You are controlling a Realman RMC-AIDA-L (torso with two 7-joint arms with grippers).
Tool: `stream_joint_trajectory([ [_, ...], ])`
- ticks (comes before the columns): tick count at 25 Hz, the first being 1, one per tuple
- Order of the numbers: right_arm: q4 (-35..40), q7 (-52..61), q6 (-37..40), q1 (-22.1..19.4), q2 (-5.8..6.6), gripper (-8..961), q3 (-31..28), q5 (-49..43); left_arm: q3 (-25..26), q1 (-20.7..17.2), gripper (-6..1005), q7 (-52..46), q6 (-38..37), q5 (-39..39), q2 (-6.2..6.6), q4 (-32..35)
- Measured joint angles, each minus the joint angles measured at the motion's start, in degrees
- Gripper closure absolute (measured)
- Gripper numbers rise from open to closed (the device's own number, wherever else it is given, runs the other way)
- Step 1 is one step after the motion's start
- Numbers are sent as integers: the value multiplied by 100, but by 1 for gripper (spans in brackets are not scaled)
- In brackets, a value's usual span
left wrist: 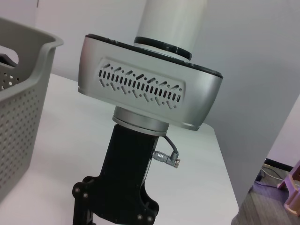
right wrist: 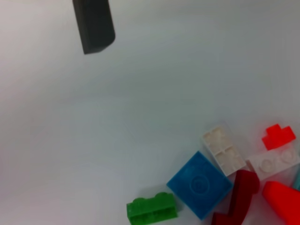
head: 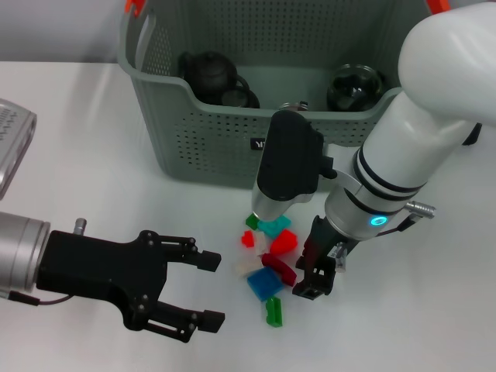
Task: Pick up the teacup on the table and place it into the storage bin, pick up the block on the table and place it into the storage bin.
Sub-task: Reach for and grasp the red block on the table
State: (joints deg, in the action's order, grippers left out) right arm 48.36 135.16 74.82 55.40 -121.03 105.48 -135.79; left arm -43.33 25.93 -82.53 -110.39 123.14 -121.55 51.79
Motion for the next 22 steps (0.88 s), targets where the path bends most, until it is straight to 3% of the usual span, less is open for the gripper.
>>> stream_joint_trajectory([
  [22,53,299,-528,-47,-36,610,377,98,0,-35,156,7,-8,0,-6,-9],
])
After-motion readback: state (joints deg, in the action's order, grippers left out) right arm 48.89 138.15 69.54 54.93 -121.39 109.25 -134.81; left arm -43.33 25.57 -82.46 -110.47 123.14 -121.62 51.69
